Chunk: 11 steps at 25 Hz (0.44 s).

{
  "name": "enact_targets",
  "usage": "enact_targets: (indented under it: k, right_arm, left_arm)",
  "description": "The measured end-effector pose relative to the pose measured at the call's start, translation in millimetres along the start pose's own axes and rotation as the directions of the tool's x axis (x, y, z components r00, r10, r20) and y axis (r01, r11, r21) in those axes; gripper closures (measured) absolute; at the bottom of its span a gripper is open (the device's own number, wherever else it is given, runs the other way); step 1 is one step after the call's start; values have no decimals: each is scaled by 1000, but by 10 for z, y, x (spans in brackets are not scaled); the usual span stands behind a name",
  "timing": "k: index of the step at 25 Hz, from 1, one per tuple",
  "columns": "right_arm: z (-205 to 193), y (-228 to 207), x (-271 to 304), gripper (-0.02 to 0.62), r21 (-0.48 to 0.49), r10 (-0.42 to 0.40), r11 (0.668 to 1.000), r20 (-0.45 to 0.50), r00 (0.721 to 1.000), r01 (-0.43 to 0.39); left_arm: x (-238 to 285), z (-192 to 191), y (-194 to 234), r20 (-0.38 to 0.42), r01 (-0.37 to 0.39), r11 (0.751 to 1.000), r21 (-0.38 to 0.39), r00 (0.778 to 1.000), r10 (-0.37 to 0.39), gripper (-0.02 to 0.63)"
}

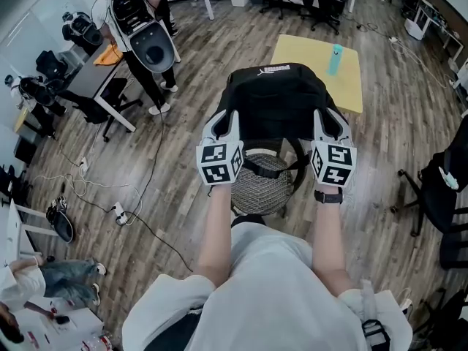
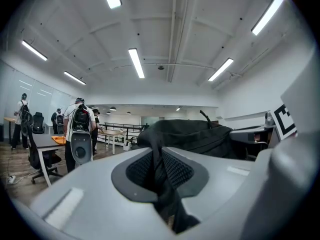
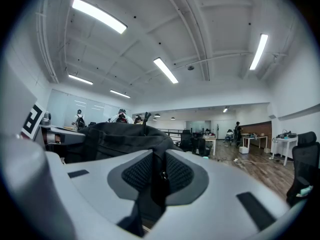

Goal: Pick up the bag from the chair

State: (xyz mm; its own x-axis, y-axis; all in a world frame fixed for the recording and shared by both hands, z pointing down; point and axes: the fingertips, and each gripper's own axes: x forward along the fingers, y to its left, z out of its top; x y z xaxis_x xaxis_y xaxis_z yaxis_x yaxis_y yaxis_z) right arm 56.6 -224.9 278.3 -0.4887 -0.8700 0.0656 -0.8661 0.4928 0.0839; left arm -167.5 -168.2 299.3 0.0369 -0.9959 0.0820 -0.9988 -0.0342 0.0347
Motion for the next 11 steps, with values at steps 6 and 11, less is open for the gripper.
enact_targets:
  k: [6, 11]
  right_arm:
    - [-47, 11, -56, 509, -1, 5, 1000, -2, 1000, -5]
    - [-42, 15, -76, 509, 5, 4, 1000, -3, 1000, -4]
  left_arm:
    - [-70, -46, -29, -1, -9, 1000, 1, 1000, 9, 555]
    - [-112, -8, -43, 4, -12, 1000, 10, 1000, 12, 555]
